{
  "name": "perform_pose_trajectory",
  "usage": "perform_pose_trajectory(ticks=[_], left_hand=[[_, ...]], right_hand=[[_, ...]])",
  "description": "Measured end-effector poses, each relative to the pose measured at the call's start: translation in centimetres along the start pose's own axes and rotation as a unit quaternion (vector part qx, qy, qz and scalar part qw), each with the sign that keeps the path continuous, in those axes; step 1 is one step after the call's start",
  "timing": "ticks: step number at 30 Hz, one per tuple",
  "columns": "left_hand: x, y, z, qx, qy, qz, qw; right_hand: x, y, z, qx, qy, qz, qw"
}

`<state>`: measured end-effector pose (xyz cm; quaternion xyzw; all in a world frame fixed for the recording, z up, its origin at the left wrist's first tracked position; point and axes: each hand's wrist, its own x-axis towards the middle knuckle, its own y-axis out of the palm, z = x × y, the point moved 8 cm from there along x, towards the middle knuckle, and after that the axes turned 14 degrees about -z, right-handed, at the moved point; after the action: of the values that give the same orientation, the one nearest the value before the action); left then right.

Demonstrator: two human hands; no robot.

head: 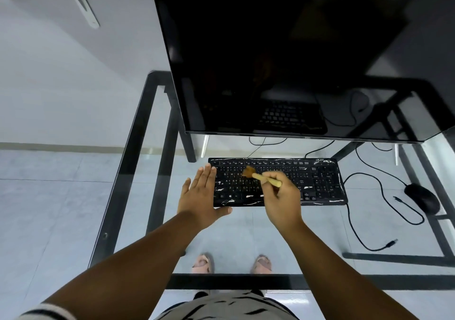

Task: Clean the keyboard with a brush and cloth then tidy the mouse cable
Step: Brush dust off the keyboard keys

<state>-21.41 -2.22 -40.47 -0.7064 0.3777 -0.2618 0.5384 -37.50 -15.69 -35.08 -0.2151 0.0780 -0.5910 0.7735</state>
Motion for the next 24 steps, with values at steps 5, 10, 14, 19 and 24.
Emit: perform_pose_trajectory(ticks=[5,10,14,19,24], left_hand=[[0.1,0.5,-0.9,0.021,0.026,0.013,0.999],[0.0,0.7,-1.3,0.030,0.031,0.020,0.999],[-0.2,1.0,-1.3,0.037,0.025,0.039,0.998],[-0.3,1.1,-1.7,0.046,0.026,0.044,0.998],[0.0,1.2,-2.4,0.038,0.029,0.031,0.998]], right_hand=[[-1.2,1.1,-0.3,-0.016,0.008,0.128,0.992],[-0.6,-0.3,-1.0,0.022,0.033,0.073,0.997],[-1.5,0.5,-0.4,-0.021,0.006,0.150,0.988],[0.2,-1.6,-0.4,0.042,0.020,0.018,0.999],[0.1,-0.3,-1.0,-0.019,-0.008,0.083,0.996]])
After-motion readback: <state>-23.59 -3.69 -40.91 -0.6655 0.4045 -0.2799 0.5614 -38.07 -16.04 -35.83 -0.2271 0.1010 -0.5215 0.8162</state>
